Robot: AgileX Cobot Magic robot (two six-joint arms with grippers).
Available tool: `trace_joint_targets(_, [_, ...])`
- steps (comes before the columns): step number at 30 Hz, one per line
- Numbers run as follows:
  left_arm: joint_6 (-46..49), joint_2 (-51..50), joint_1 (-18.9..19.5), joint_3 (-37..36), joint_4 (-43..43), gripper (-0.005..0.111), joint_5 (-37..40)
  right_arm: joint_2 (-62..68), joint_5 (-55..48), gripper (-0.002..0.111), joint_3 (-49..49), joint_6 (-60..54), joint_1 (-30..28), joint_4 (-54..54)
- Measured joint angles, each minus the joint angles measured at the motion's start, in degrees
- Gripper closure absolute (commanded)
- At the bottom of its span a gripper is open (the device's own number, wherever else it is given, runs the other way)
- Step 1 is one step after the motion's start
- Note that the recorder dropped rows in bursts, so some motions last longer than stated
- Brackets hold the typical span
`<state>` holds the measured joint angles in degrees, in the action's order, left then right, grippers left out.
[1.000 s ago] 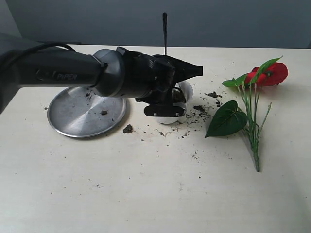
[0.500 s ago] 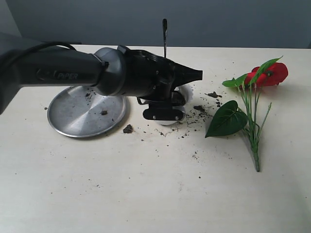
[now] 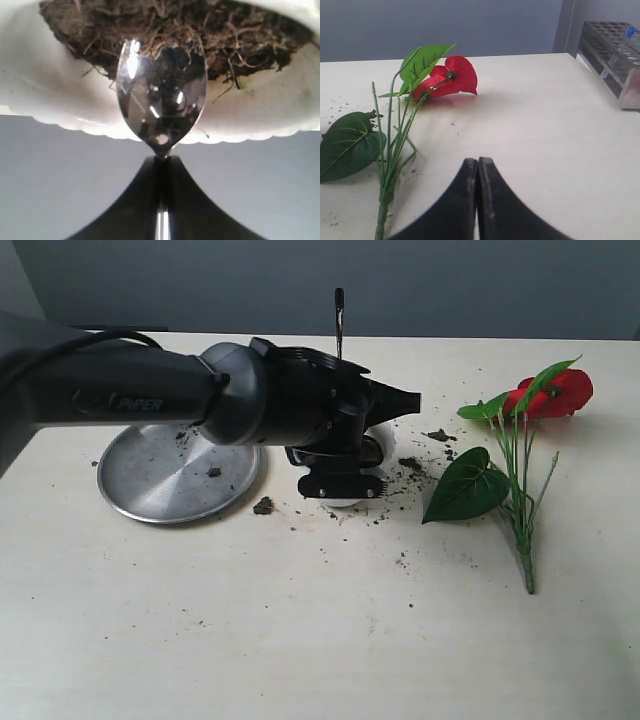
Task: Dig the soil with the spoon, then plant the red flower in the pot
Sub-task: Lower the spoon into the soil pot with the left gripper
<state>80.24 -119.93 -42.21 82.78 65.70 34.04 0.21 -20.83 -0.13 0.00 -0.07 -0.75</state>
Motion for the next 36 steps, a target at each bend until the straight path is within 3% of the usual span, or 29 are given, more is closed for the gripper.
trace_joint_targets(5, [0.11, 1.55, -0.09, -0.3, -1.1, 0.106, -0.64, 0.0, 0.0, 0.108, 0.0, 0.0, 0.0, 0.0])
trace_joint_targets(11, [0.11, 2.44, -0.09, -0.53, 3.58, 0.106, -1.82, 0.0, 0.0, 0.108, 0.0, 0.0, 0.0, 0.0])
trace_joint_targets(23, [-0.02, 2.47, 4.06, -0.53, 6.53, 0.106, -6.92, 0.0, 0.0, 0.108, 0.0, 0.0, 0.0, 0.0])
trace_joint_targets(36, [-0.02, 0.1, 4.54, -0.53, 6.68, 0.106, -9.86, 0.0, 0.0, 0.108, 0.0, 0.0, 0.0, 0.0])
